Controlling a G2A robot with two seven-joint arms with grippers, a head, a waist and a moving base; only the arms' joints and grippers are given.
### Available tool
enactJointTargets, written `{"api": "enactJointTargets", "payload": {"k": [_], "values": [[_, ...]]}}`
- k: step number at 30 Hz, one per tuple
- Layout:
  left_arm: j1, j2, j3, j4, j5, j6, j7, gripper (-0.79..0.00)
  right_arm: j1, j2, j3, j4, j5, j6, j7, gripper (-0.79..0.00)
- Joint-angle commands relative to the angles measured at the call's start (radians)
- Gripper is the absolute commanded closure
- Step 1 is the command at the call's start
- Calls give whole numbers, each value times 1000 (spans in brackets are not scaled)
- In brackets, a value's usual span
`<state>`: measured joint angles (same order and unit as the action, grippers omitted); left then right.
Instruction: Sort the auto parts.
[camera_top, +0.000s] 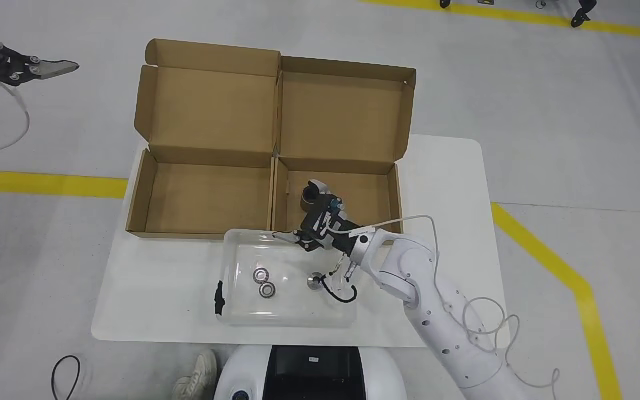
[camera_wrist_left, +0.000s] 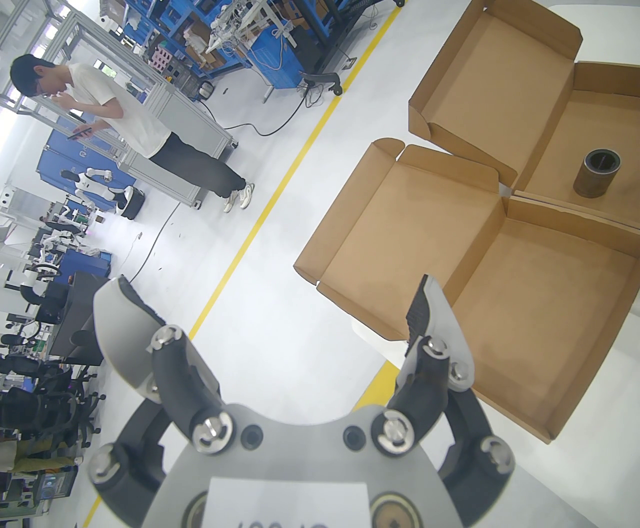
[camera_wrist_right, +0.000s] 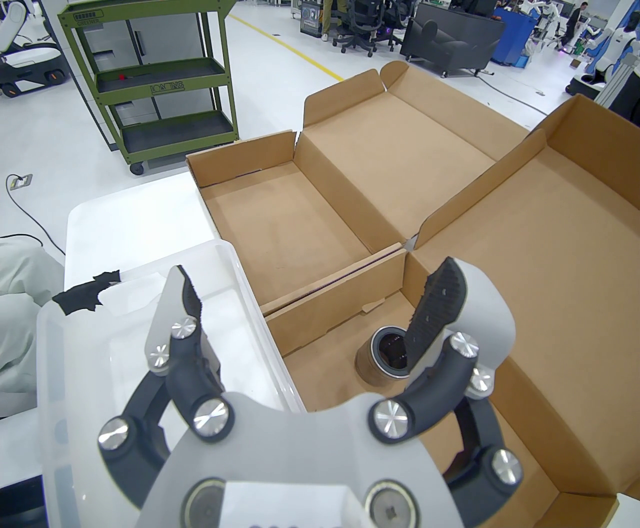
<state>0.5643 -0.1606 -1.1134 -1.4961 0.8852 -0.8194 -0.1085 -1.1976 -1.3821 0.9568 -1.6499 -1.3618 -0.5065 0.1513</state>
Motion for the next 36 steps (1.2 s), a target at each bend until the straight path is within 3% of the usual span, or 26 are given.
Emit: {"api": "enactJointTargets", "payload": {"k": [1, 10, 14, 21, 27, 32, 36], "values": [[0, 0, 0, 0, 0, 0, 0, -785, 0, 0, 0, 0, 0, 0, 0, -785], [0, 0, 0, 0, 0, 0, 0, -785, -3, -1, -7, 0, 1, 7, 5, -785], [0, 0, 0, 0, 0, 0, 0, -785, 2, 5, -15, -31, -4, -65, 30, -785], [0, 0, 0, 0, 0, 0, 0, -785, -57, 38, 37, -164, 3, -231, 169, -785], [0, 0, 0, 0, 0, 0, 0, -785, -121, 62, 77, -221, -10, -284, 252, -785], [0, 0, 0, 0, 0, 0, 0, -785, -155, 75, 65, -252, -44, -315, 362, -693], [0, 0, 0, 0, 0, 0, 0, -785, -159, 81, 47, -257, -39, -326, 451, -699]]}}
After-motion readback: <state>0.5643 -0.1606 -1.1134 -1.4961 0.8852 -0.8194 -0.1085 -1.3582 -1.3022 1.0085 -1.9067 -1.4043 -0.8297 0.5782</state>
